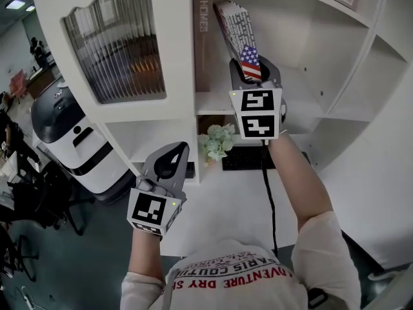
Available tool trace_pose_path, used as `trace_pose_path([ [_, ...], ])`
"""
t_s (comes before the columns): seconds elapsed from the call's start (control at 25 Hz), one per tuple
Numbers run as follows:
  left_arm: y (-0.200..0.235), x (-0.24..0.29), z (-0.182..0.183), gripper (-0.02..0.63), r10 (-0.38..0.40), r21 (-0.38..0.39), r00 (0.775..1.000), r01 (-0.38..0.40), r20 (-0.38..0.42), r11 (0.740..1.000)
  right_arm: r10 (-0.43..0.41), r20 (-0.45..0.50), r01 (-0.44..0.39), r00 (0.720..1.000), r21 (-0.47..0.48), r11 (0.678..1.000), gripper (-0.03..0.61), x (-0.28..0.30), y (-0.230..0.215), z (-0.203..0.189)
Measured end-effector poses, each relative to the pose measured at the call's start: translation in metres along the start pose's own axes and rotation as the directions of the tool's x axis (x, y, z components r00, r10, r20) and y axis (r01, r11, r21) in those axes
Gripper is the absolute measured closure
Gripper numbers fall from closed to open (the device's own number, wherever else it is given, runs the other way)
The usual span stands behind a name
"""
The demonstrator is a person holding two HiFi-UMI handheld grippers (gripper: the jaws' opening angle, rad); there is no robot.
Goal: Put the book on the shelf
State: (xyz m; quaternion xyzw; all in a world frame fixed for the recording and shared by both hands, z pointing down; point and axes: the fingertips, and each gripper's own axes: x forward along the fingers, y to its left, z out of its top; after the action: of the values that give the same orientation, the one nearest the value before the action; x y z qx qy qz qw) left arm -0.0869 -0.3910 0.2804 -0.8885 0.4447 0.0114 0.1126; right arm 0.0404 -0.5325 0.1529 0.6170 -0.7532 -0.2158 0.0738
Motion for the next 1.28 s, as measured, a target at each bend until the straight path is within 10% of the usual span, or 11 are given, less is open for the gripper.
trace_pose_path([
  [1.28,0.022,0.023,-0.023,0.609,0.038,-0.042,0.998,-0.040,-0.042,0.998,0.129,-0.089,-0.118,0.988,0.123,0.985,0.302,0.070,0.002,-0.014],
])
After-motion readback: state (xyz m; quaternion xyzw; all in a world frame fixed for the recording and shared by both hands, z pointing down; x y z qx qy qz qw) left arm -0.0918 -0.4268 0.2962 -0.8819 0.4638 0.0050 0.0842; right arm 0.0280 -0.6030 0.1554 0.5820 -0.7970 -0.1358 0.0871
